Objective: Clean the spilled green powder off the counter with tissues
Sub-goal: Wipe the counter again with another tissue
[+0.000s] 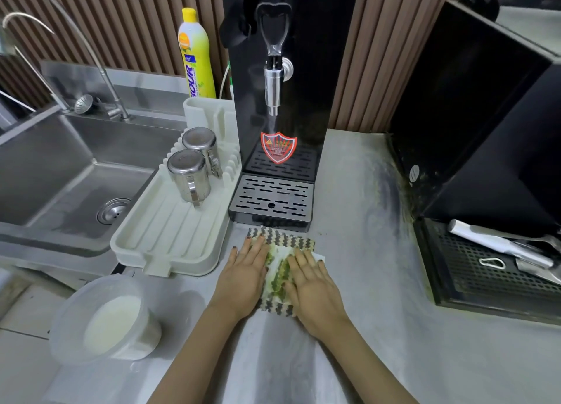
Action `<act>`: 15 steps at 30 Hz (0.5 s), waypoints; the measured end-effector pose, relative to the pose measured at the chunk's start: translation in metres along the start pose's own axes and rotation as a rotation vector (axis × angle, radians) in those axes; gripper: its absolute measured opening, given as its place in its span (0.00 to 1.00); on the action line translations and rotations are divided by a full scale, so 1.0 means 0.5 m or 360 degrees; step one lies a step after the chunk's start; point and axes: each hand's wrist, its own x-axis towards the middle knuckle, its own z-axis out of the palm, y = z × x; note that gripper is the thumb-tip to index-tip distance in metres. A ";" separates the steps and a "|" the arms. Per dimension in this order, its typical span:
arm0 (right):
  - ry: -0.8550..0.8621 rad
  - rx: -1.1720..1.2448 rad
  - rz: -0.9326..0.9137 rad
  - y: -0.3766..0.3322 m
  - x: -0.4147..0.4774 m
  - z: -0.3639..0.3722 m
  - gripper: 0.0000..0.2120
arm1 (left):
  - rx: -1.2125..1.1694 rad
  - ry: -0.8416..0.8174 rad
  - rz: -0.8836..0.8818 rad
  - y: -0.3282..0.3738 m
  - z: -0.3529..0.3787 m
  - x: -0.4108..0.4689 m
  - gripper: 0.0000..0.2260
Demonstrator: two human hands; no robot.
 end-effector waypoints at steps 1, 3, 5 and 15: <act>-0.0013 0.0047 -0.0007 0.004 0.005 0.000 0.42 | 0.0035 -0.0029 -0.0005 0.000 -0.002 0.005 0.35; -0.0094 0.0110 0.0023 0.009 0.006 -0.006 0.48 | 0.0072 -0.0060 -0.0040 0.002 -0.003 0.011 0.26; -0.0048 0.0175 0.0091 0.010 0.011 -0.011 0.48 | 0.0014 -0.0009 -0.0077 0.003 -0.005 0.014 0.22; 0.0048 0.0386 0.0485 0.049 0.054 -0.063 0.12 | -0.0002 0.0197 -0.0222 -0.002 -0.024 0.051 0.21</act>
